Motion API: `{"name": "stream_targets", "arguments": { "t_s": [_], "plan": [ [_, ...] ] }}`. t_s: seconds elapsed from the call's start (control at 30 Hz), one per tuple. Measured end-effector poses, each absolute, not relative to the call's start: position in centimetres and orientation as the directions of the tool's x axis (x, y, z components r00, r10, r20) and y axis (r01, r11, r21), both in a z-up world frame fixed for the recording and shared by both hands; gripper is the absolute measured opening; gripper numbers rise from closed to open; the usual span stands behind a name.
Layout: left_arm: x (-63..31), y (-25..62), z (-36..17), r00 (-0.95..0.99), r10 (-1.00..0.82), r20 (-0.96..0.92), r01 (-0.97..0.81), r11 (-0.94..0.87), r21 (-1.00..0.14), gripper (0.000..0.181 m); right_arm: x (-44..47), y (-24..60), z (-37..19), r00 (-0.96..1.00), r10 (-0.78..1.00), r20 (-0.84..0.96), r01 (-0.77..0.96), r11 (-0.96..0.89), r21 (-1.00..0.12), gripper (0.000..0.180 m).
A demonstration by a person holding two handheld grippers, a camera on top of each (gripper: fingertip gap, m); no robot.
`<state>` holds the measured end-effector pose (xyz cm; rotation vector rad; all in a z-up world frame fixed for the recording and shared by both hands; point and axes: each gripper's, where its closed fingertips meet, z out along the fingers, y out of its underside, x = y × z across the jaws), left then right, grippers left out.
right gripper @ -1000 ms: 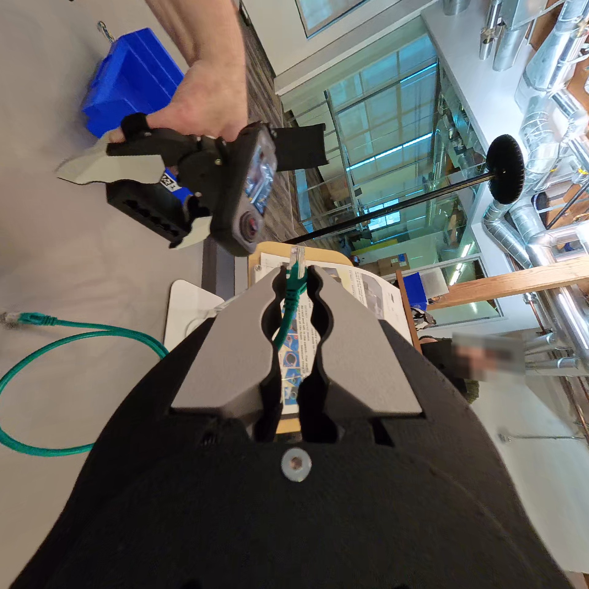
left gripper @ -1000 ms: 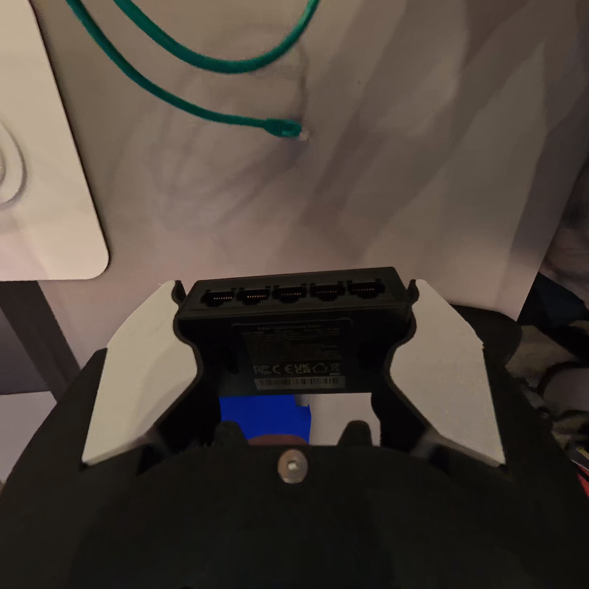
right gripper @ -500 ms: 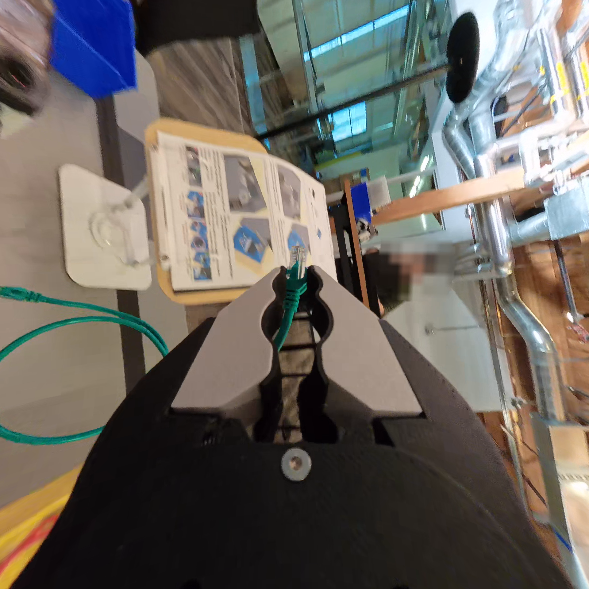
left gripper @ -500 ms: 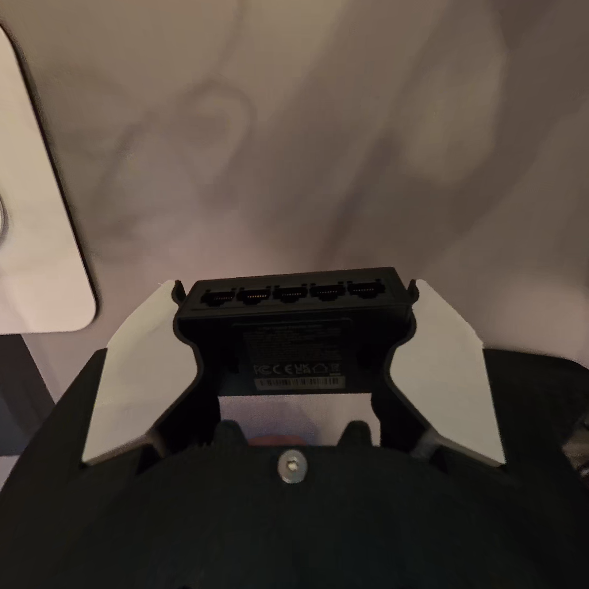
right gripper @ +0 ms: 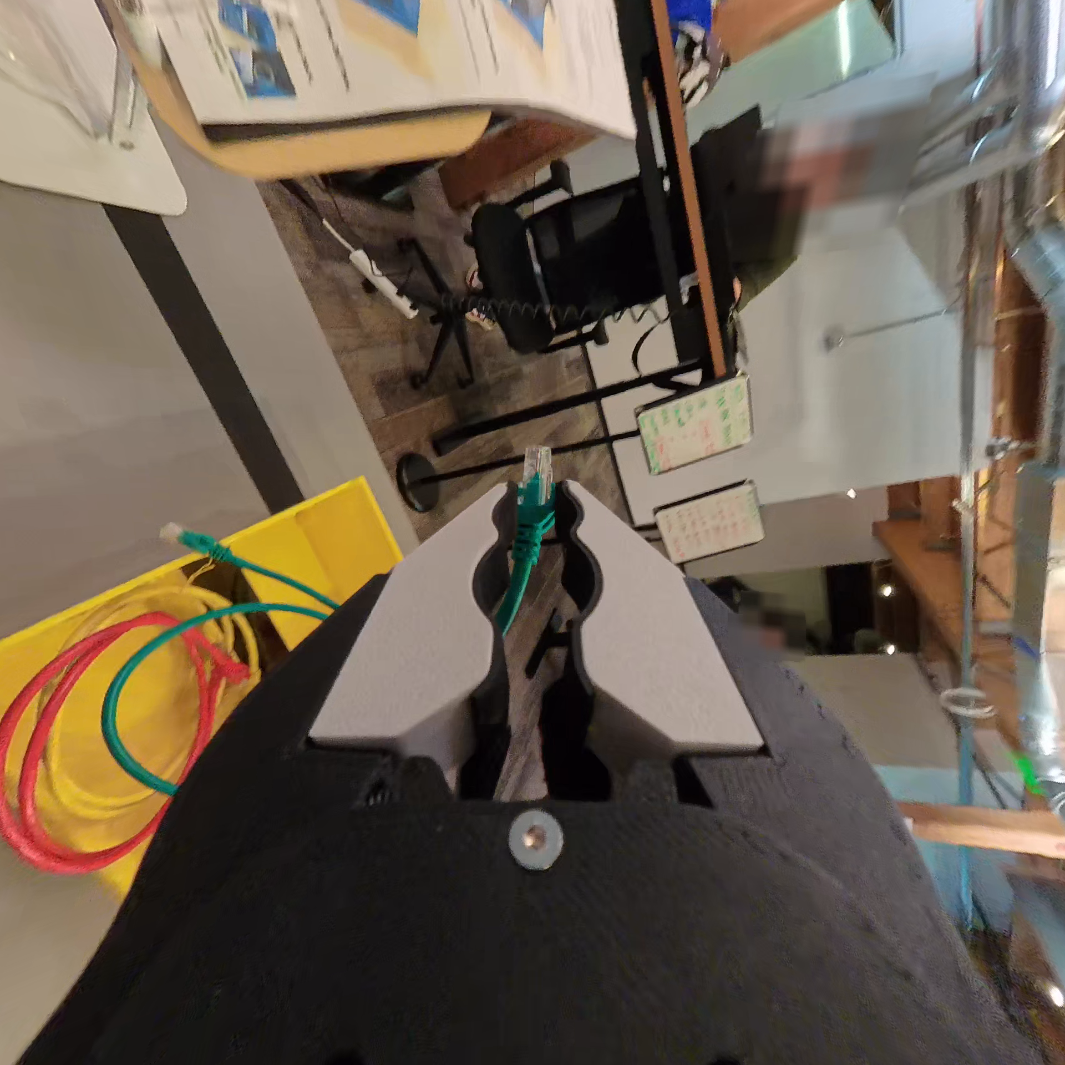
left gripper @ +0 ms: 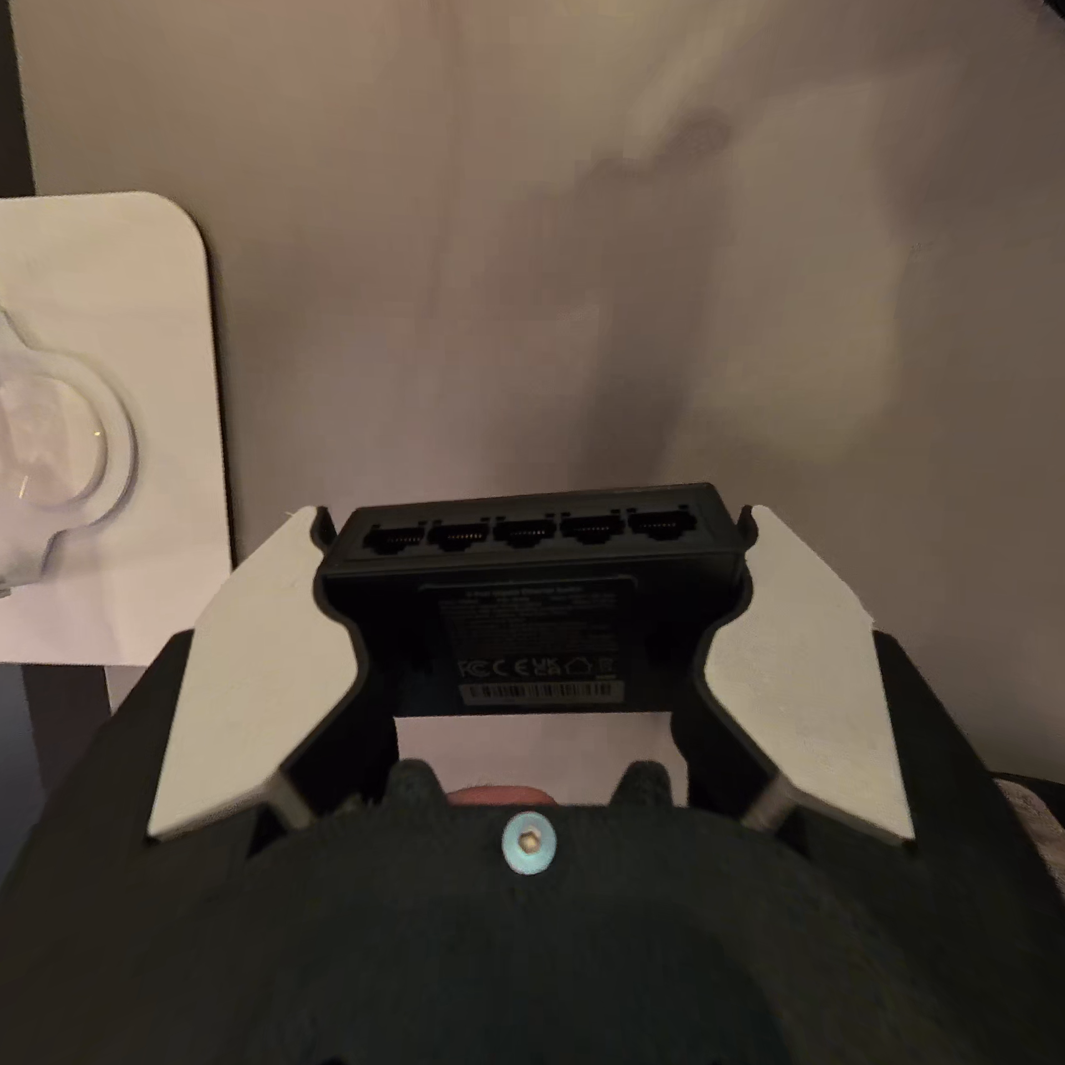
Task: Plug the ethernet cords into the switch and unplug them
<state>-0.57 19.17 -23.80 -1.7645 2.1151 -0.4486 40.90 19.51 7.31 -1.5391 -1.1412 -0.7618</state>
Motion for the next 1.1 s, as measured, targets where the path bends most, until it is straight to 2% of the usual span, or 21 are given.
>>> {"name": "stream_targets", "arguments": {
  "t_s": [0.33,0.57,0.7,0.83,1.03,1.1],
  "plan": [
    [-0.5,19.1,-24.0,-0.167,-0.985,-0.035,-0.862,0.163,-0.48,0.125,46.1,19.1,-4.1,0.463,0.362,0.809,0.886,-0.206,-0.415,0.011],
    [-0.4,19.0,-24.4,-0.174,-0.984,-0.034,-0.864,0.169,-0.473,0.125,47.7,20.3,-13.3,0.485,0.46,0.744,0.87,-0.342,-0.355,0.011],
    [-0.4,19.0,-24.5,-0.177,-0.984,-0.035,-0.862,0.172,-0.476,0.125,48.2,20.5,-19.2,0.528,0.574,0.626,0.841,-0.456,-0.291,0.013],
    [-0.3,19.1,-24.6,-0.177,-0.984,-0.036,-0.863,0.173,-0.475,0.125,47.2,20.0,-21.5,0.575,0.659,0.485,0.815,-0.513,-0.269,0.056],
    [-0.3,19.2,-24.8,-0.175,-0.984,-0.03,-0.861,0.168,-0.479,0.125,46.0,19.8,-18.3,0.566,0.687,0.456,0.823,-0.501,-0.268,0.101],
    [-0.3,19.2,-24.9,-0.175,-0.984,-0.029,-0.863,0.167,-0.477,0.125,45.7,19.3,-17.8,0.583,0.709,0.397,0.812,-0.518,-0.268,0.096]
  ]
}}
